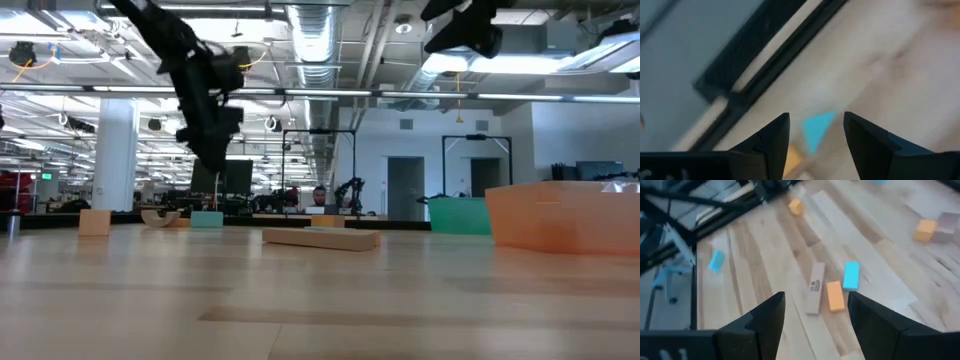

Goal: Sort & place blocks by color
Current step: Put the blue block into the blue bin

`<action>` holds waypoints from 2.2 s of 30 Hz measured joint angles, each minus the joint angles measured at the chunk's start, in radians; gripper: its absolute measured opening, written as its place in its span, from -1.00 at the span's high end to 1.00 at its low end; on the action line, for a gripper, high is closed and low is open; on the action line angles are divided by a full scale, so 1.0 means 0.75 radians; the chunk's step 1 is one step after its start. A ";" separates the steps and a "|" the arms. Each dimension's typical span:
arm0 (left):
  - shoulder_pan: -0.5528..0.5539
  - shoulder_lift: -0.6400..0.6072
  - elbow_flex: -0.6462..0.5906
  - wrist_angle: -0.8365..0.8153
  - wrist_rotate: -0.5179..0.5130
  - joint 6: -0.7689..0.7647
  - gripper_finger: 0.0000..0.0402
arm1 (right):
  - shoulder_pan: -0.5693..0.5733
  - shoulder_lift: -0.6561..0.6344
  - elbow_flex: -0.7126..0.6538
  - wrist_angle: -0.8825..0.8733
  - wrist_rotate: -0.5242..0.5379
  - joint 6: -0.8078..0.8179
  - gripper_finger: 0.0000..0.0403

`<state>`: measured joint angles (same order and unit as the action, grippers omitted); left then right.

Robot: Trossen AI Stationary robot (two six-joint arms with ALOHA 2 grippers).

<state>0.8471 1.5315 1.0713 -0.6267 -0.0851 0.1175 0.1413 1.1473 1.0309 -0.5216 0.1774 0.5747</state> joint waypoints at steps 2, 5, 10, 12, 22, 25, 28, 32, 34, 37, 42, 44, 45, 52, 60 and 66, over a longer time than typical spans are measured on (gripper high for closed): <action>0.061 0.091 0.052 -0.079 0.046 -0.046 0.13 | -0.025 0.009 0.000 -0.004 -0.037 -0.060 -0.19; 0.109 0.212 0.128 -0.200 0.123 -0.033 0.10 | -0.081 0.006 0.000 0.001 -0.089 -0.135 -0.19; 0.097 0.331 0.183 -0.261 0.129 0.162 -0.07 | -0.210 -0.011 0.000 0.003 -0.229 -0.248 -0.19; 0.083 0.338 0.184 -0.258 0.093 0.209 -0.16 | -0.258 -0.021 -0.001 -0.015 -0.287 -0.255 -0.19; 0.084 0.368 0.183 -0.249 0.052 0.302 -0.46 | -0.367 -0.022 -0.001 -0.052 -0.418 -0.340 -0.19; 0.088 0.420 0.183 -0.238 0.079 0.307 -0.47 | -0.371 -0.022 -0.001 -0.068 -0.417 -0.355 -0.19; 0.085 0.477 0.182 -0.206 0.037 0.300 -0.44 | -0.379 -0.022 -0.001 -0.072 -0.418 -0.360 -0.19; 0.085 0.501 0.183 -0.179 0.040 0.298 -0.41 | -0.382 -0.022 -0.001 -0.072 -0.430 -0.361 -0.19; 0.085 0.503 0.184 -0.175 0.048 0.312 -0.40 | -0.382 -0.022 -0.001 -0.073 -0.443 -0.361 -0.19; 0.086 0.503 0.184 -0.170 0.064 0.322 -0.40 | -0.382 -0.022 -0.001 -0.073 -0.445 -0.361 -0.19; 0.087 0.507 0.191 -0.126 0.109 0.263 -0.40 | -0.382 -0.022 -0.001 -0.073 -0.446 -0.371 -0.19; 0.084 0.507 0.195 -0.092 0.162 0.244 -0.40 | -0.381 -0.022 -0.001 -0.072 -0.446 -0.383 -0.19; 0.084 0.507 0.195 -0.101 0.194 0.238 -0.40 | -0.382 -0.022 -0.001 -0.073 -0.446 -0.384 -0.19; 0.086 0.509 0.194 -0.128 0.161 0.221 -0.40 | -0.381 -0.022 -0.001 -0.073 -0.446 -0.384 -0.19; 0.089 0.509 0.194 -0.136 0.141 0.210 -0.24 | -0.381 -0.022 -0.001 -0.073 -0.446 -0.384 -0.19; 0.089 0.509 0.193 -0.168 0.132 0.191 0.16 | -0.381 -0.022 -0.001 -0.073 -0.446 -0.384 -0.19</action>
<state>0.9134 1.9129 1.2163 -0.7525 0.0137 0.2609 -0.1448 1.1309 1.0306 -0.5762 -0.1574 0.2867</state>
